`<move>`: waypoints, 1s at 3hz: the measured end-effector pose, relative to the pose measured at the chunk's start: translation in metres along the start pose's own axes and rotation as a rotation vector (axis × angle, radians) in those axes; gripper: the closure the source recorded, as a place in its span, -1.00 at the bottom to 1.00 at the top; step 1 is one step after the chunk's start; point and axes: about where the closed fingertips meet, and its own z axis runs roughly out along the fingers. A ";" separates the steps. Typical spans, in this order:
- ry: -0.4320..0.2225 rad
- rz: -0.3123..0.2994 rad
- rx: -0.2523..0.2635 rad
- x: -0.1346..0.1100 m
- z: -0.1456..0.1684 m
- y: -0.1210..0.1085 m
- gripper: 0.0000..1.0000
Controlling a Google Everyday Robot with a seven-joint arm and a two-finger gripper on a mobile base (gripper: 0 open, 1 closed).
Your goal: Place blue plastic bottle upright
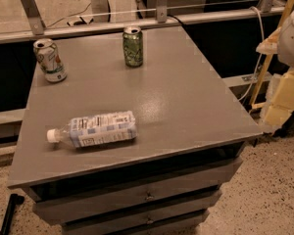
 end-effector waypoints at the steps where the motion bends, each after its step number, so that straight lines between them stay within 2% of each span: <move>1: 0.000 0.000 0.000 0.000 0.000 0.000 -1.00; 2: -0.003 -0.052 -0.015 -0.030 0.010 -0.012 -1.00; 3: -0.012 -0.142 -0.067 -0.091 0.039 -0.026 -1.00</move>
Offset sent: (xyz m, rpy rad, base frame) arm 0.0555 0.0713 -0.0037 -0.0270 0.0410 0.1463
